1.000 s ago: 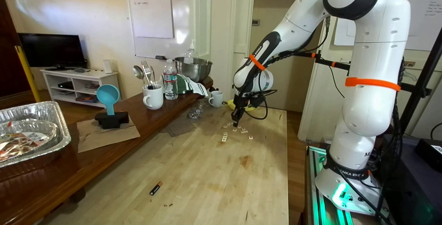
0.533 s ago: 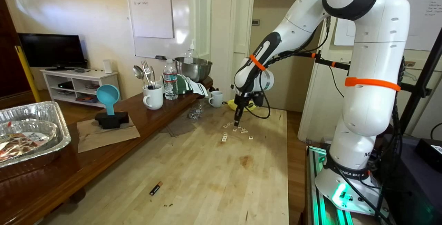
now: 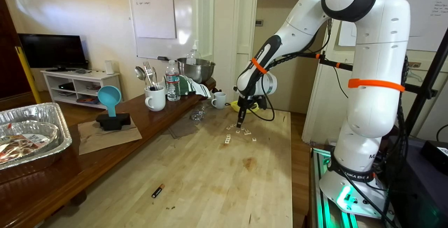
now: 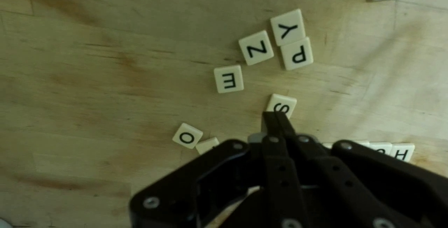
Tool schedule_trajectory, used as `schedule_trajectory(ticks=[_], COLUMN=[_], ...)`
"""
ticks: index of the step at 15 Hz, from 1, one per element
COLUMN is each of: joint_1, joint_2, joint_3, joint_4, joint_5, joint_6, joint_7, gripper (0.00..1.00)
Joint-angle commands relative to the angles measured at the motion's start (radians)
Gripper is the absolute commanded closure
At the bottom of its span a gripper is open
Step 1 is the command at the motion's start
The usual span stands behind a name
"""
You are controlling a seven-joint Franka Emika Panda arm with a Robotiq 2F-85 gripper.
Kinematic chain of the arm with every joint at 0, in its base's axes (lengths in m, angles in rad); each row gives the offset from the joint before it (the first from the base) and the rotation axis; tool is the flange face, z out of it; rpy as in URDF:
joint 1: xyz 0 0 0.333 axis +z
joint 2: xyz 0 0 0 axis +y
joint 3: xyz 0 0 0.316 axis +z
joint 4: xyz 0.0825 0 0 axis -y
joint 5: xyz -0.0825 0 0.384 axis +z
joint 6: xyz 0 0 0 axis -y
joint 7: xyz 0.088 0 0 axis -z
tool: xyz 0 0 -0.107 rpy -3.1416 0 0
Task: Move the tile letter s to the left
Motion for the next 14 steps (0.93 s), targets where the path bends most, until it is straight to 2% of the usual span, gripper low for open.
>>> schedule_trajectory(ticks=[1,8,14], joint_1=[-0.021,-0.022,-0.014], joint_2=[0.042,0.072,0.087], joint_3=[0.031,0.033,0.030], joint_4=[0.015,0.020,0.021], joint_5=[0.092,0.107,0.116], joint_6=[0.053,0.058,0.073], joint_7=[-0.090,-0.138,-0.108], gripper=[1.00,1.00,1.00])
